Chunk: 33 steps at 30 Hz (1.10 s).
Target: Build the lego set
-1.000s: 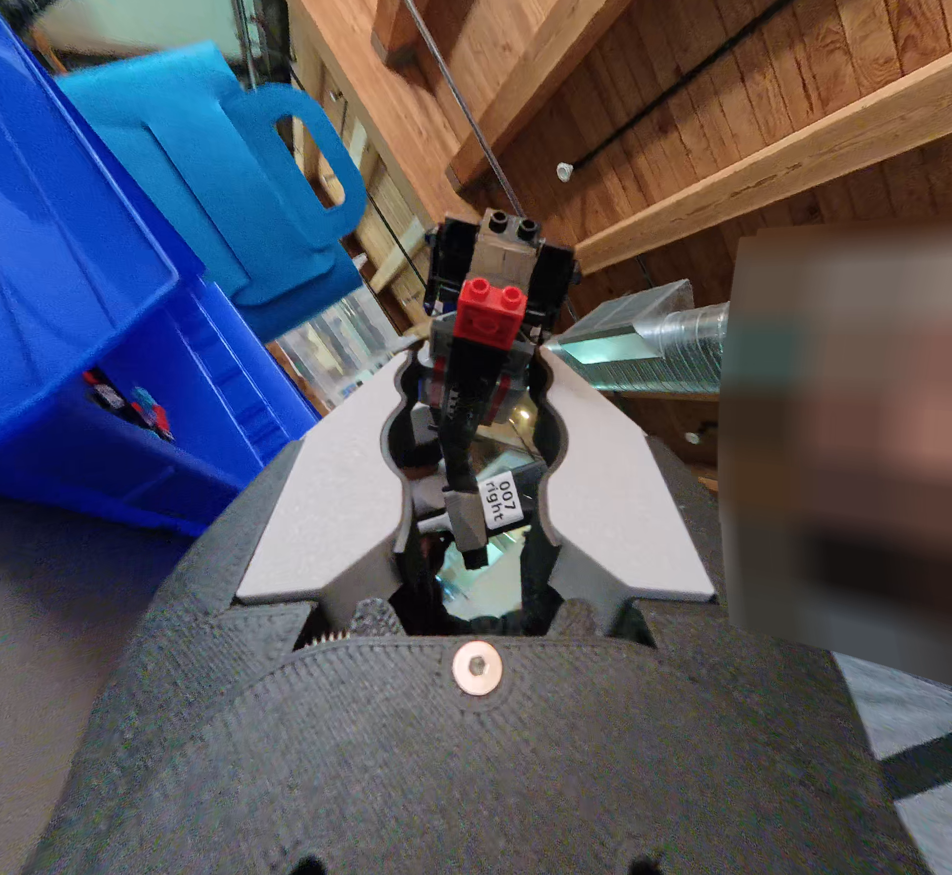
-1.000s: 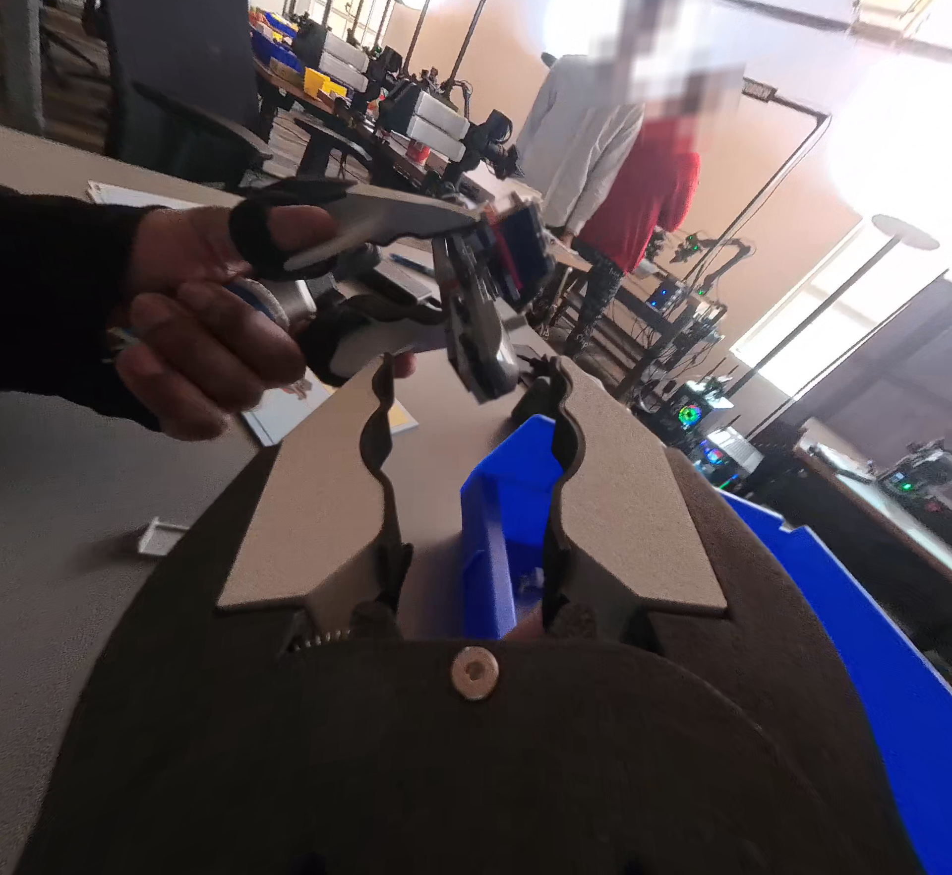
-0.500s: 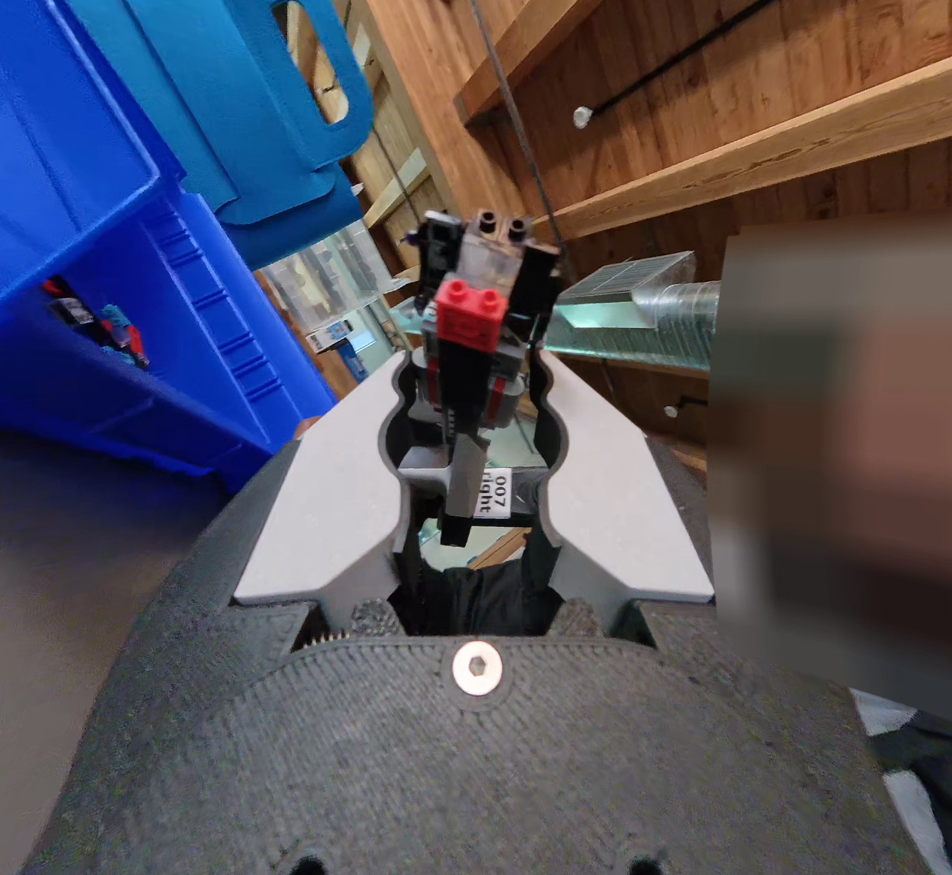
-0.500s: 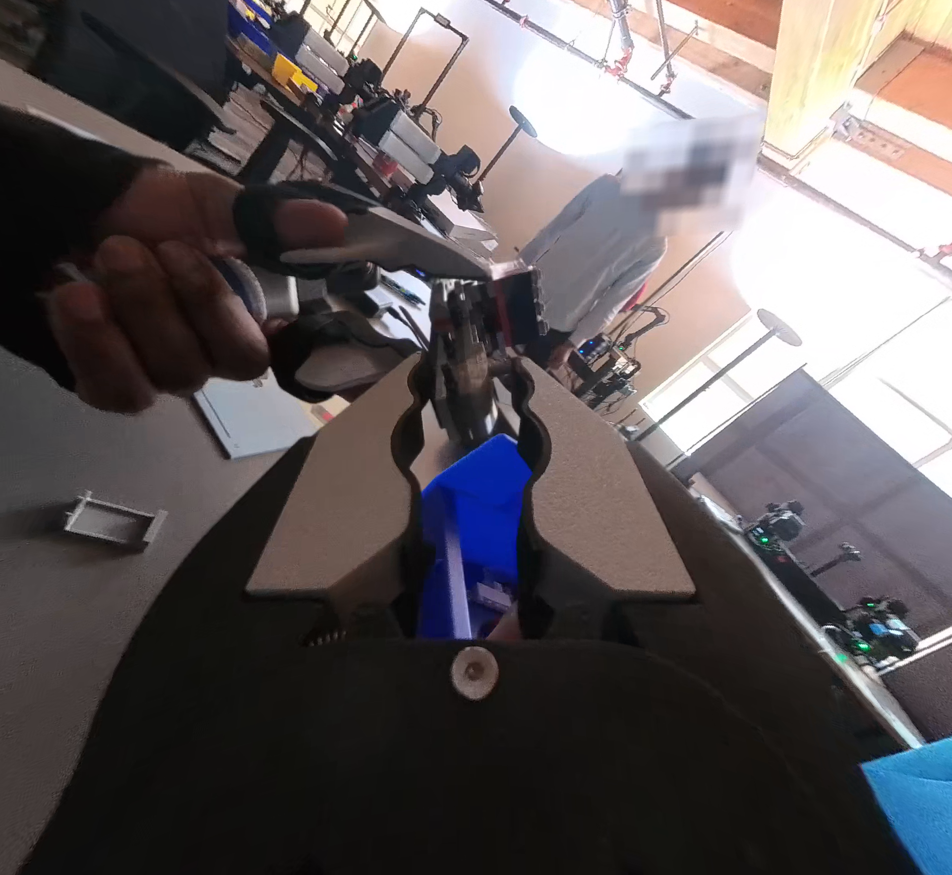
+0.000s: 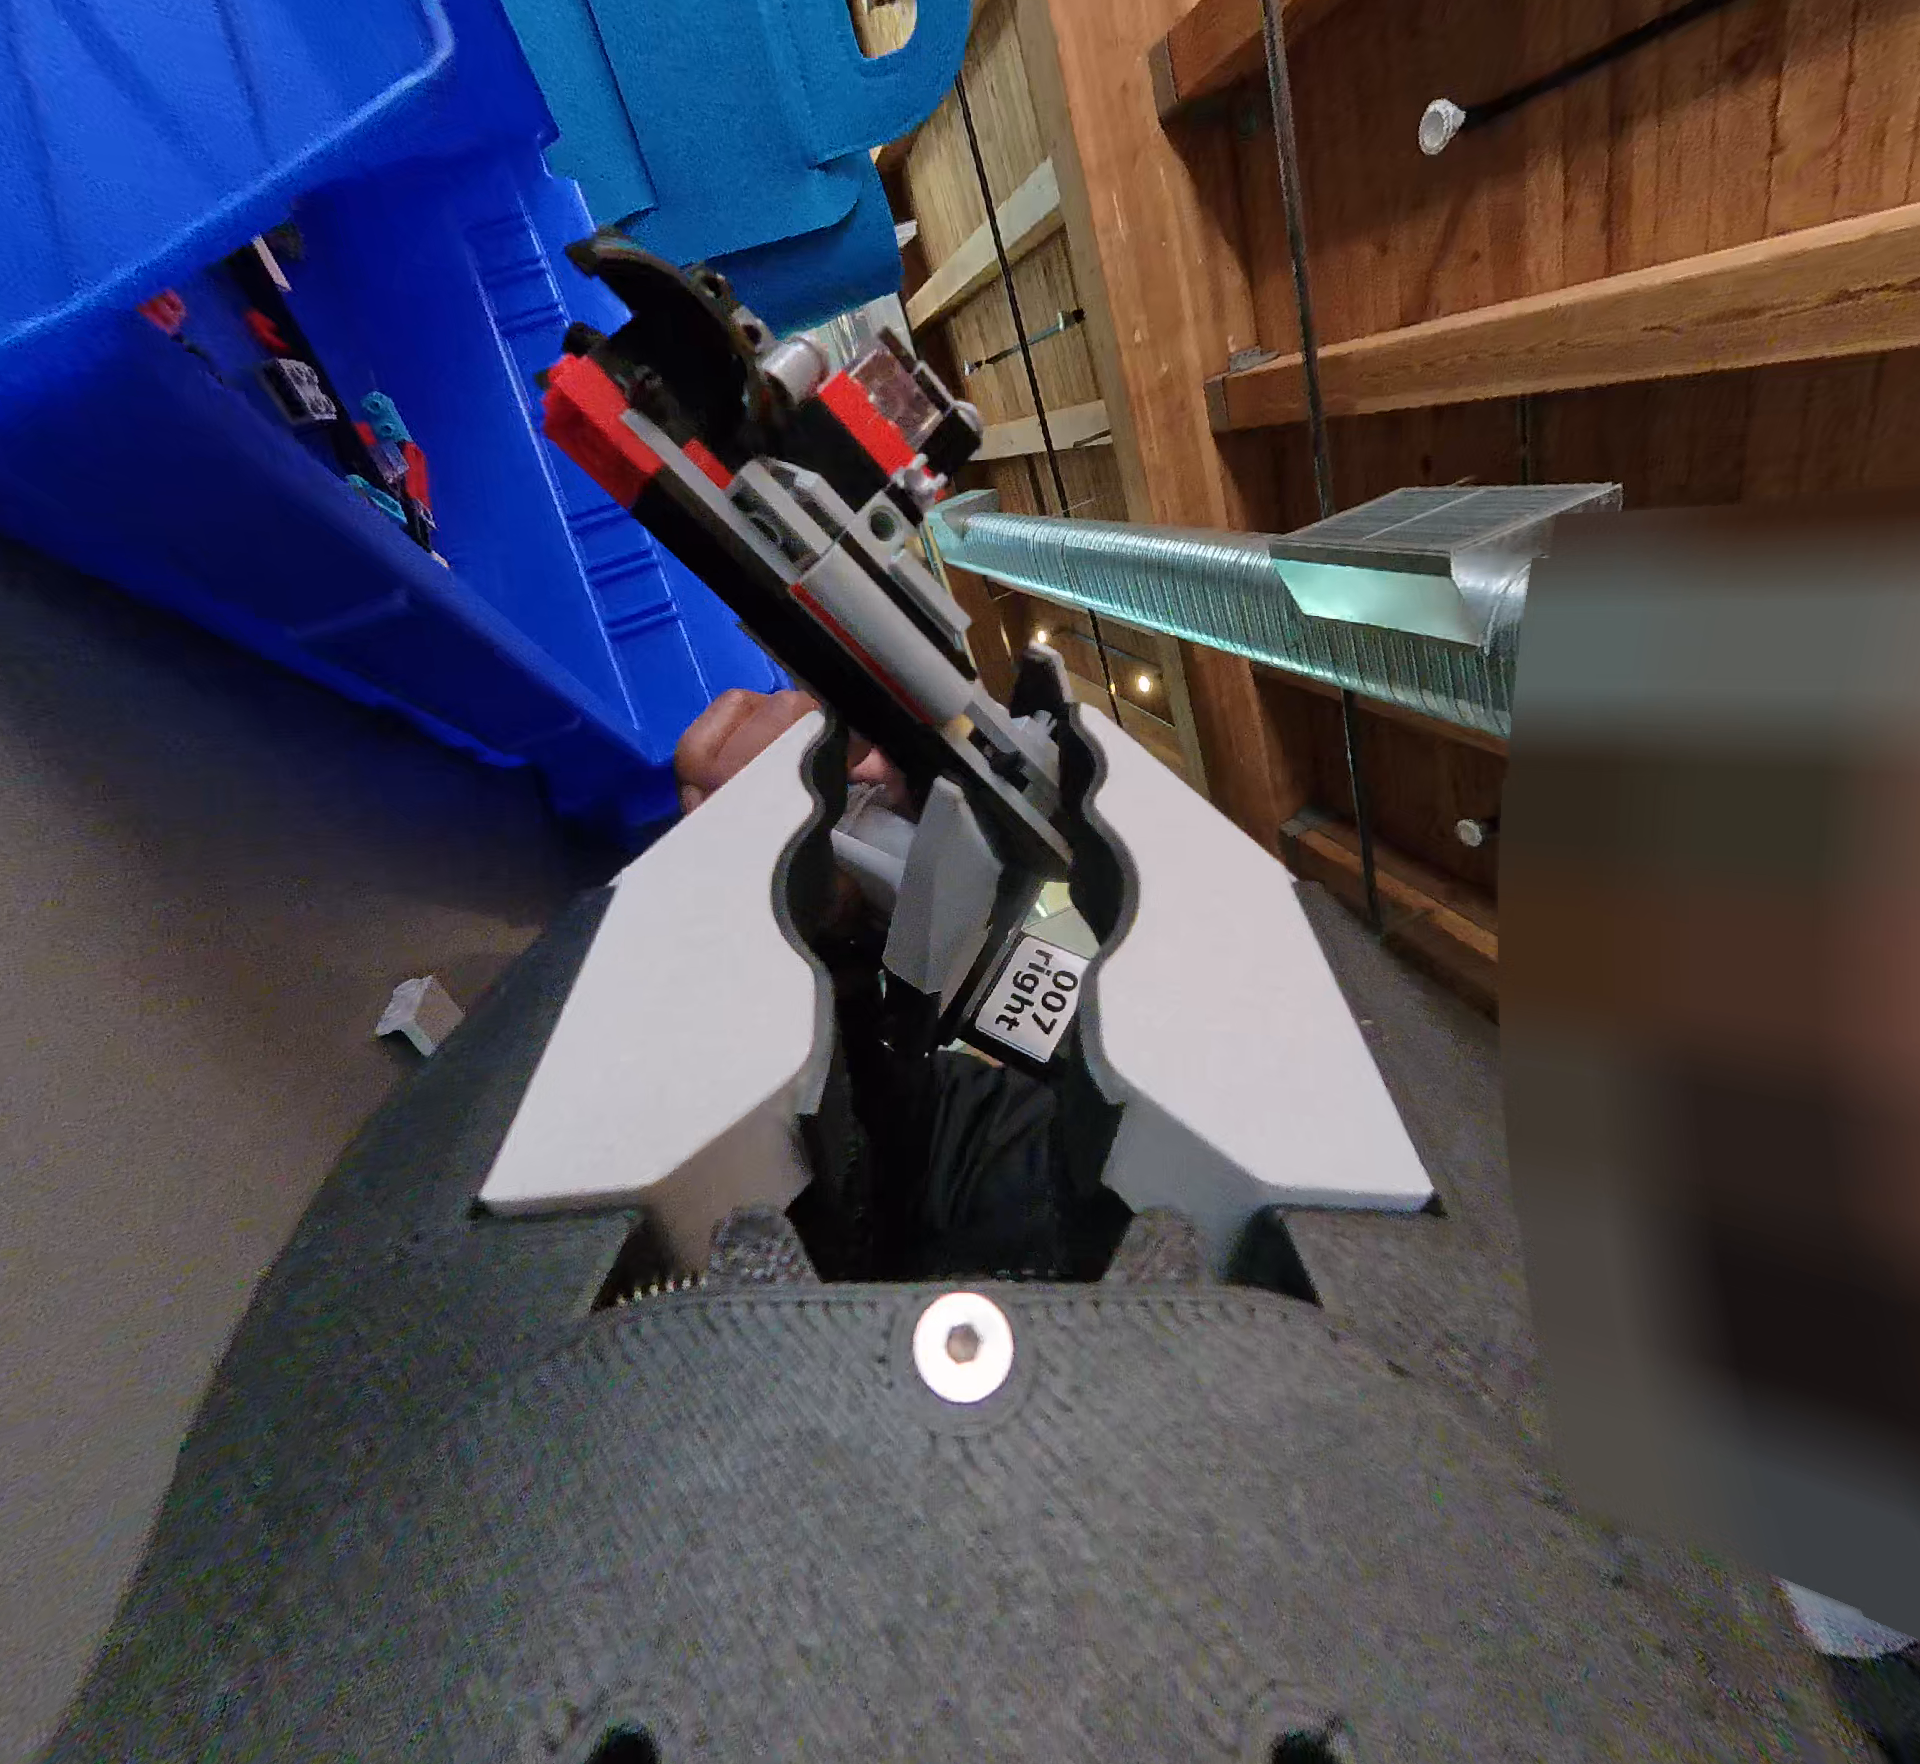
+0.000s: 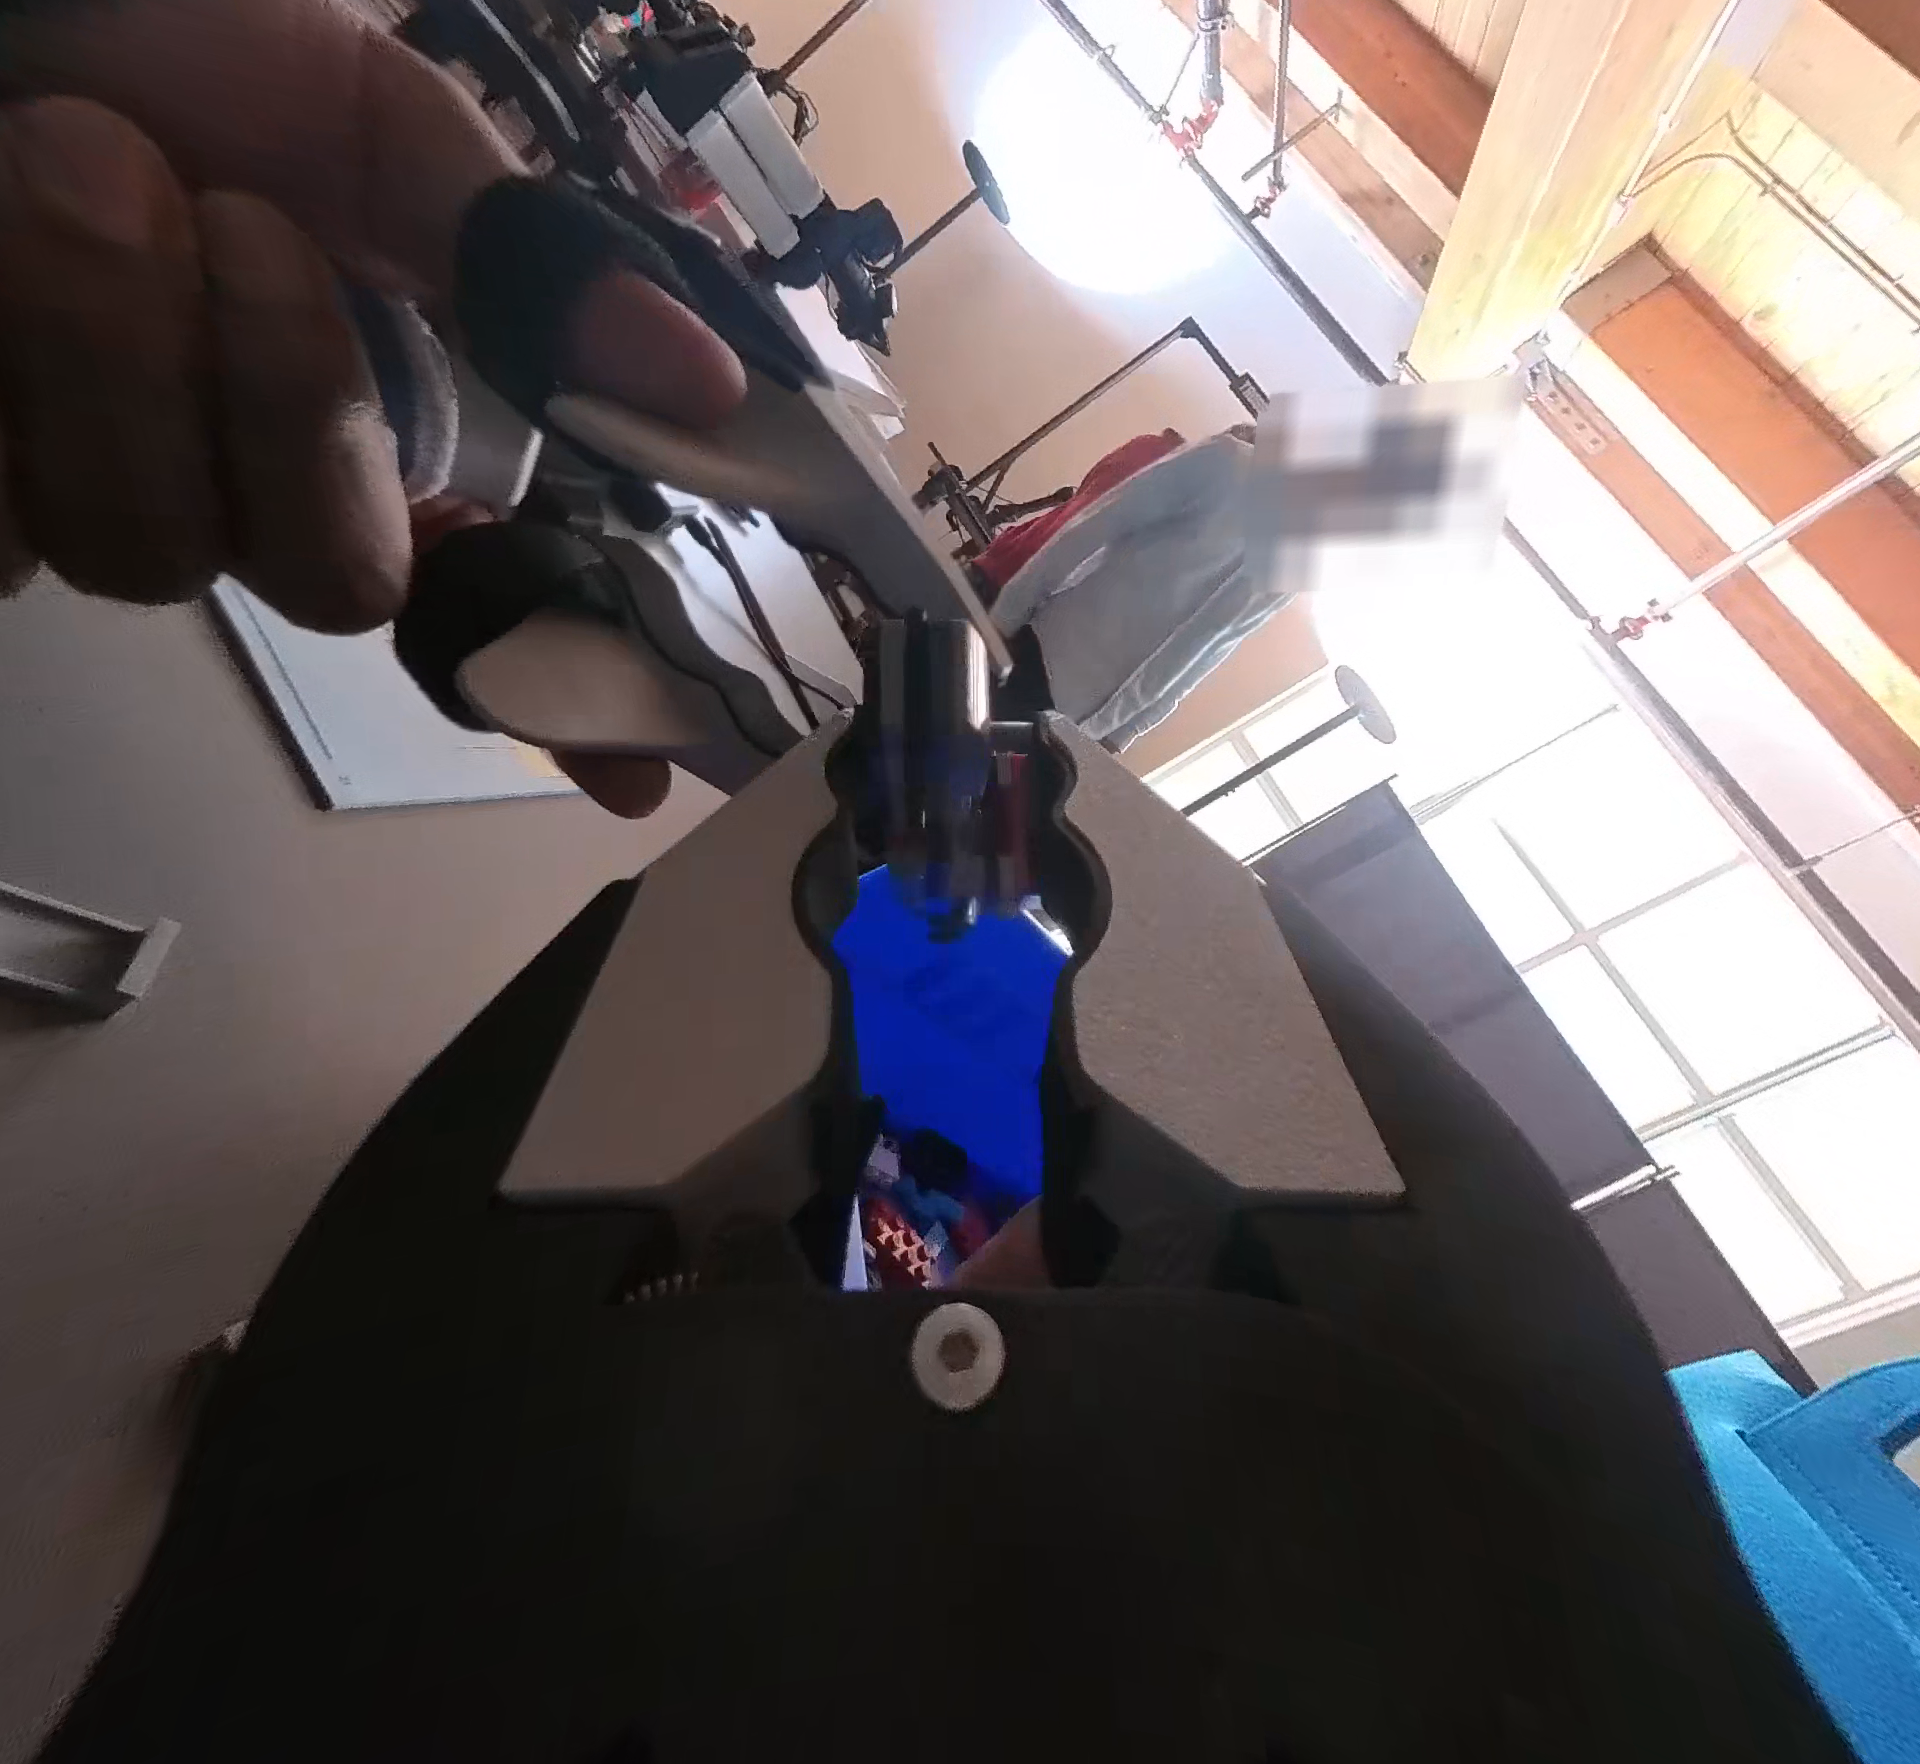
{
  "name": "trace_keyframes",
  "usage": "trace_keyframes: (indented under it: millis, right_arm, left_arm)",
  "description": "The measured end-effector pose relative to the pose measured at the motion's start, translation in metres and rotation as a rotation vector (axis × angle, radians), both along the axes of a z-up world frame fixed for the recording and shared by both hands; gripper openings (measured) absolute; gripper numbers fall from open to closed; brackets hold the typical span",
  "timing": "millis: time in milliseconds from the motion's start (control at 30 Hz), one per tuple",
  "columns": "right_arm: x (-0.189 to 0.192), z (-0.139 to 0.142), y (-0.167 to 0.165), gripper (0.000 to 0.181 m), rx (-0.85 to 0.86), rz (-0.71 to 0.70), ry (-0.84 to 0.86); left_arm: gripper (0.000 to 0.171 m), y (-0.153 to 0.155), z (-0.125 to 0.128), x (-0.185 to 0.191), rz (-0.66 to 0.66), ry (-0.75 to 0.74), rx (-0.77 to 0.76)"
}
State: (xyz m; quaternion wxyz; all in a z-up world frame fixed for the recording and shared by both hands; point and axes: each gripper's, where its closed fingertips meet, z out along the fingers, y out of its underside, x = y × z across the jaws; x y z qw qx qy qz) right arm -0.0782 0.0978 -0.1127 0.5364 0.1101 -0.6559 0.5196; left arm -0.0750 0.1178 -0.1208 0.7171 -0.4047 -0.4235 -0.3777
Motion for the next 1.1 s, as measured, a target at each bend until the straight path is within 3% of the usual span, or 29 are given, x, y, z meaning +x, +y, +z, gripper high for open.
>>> trace_keyframes:
  millis: [733, 1100]
  right_arm:
    - [0.010, -0.015, -0.008, 0.032, 0.142, 0.025, 0.158]
    - [0.003, -0.013, -0.005, 0.034, 0.077, 0.004, 0.070]
  left_arm:
    - [0.036, -0.003, -0.017, -0.010, 0.018, -0.128, 0.013]
    - [0.028, -0.012, -0.018, -0.019, 0.101, -0.095, 0.024]
